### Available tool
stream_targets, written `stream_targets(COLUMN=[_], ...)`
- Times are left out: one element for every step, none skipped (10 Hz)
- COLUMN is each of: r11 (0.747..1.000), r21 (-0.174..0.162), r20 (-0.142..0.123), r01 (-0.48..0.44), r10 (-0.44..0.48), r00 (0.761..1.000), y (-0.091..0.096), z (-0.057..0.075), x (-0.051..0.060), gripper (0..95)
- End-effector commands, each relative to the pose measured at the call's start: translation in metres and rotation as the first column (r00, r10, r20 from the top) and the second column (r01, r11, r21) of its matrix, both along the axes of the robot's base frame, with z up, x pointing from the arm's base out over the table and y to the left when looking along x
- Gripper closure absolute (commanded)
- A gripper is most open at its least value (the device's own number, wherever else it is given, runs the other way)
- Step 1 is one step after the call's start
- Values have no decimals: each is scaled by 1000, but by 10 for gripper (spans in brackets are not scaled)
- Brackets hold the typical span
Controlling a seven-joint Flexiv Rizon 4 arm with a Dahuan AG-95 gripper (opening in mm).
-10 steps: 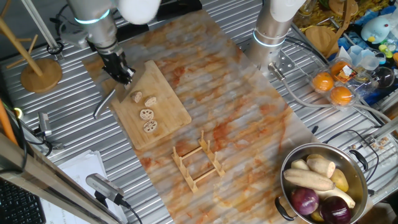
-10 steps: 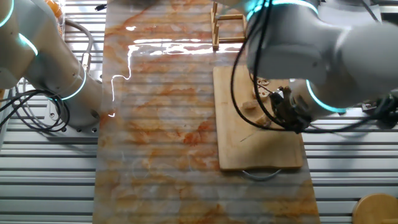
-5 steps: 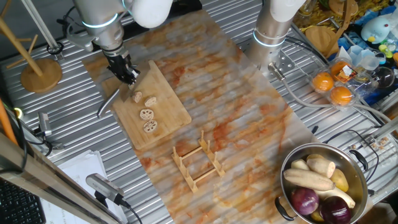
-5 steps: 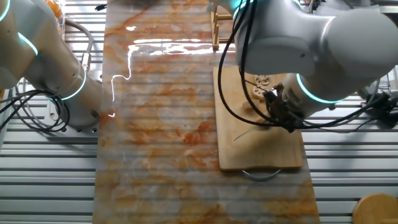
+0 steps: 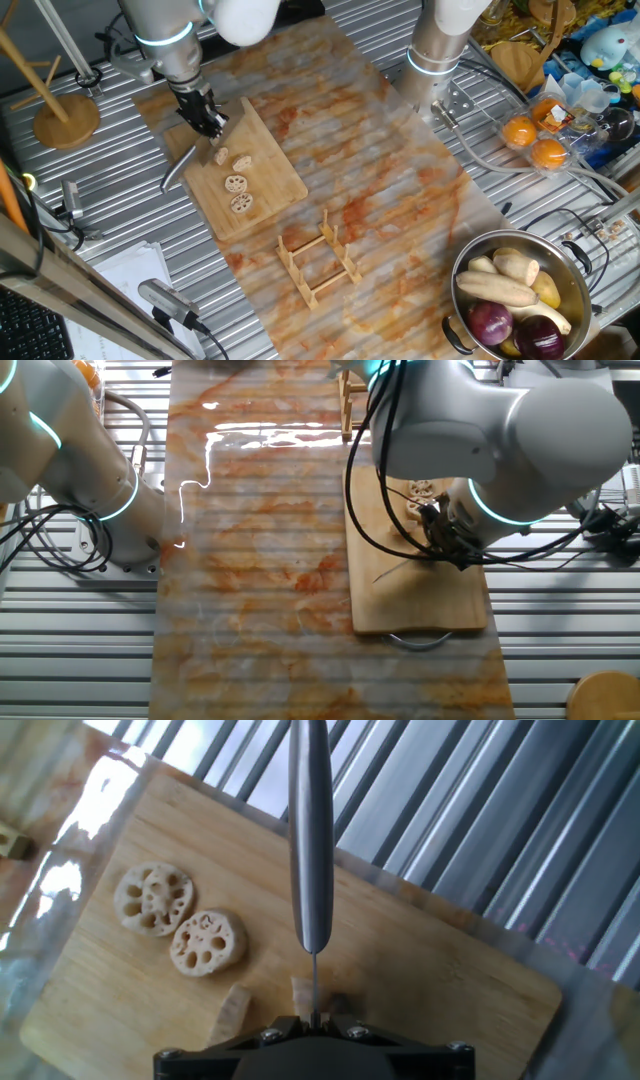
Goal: Slice the lotus root
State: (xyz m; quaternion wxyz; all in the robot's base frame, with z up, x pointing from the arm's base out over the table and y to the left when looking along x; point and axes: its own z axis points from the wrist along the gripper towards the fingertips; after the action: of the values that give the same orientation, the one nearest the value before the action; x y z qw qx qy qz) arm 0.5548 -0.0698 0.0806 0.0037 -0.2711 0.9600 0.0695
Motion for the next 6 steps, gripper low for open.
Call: stream_targets(r11=[1000, 1000, 1000, 1000, 1000, 1000], r21=[-1, -4, -5, -5, -5, -10], r20=[0, -1, 1, 2, 2, 3], r01=[4, 5, 10, 16, 21, 23], r10=[-4, -6, -10, -16, -21, -23], r00=[1000, 1000, 1000, 1000, 1000, 1000], y=[0, 1, 2, 3, 3, 3], z=[1, -1, -4, -4, -2, 0], x=[0, 0, -1, -1, -1, -2], gripper=[950, 950, 950, 950, 950, 950])
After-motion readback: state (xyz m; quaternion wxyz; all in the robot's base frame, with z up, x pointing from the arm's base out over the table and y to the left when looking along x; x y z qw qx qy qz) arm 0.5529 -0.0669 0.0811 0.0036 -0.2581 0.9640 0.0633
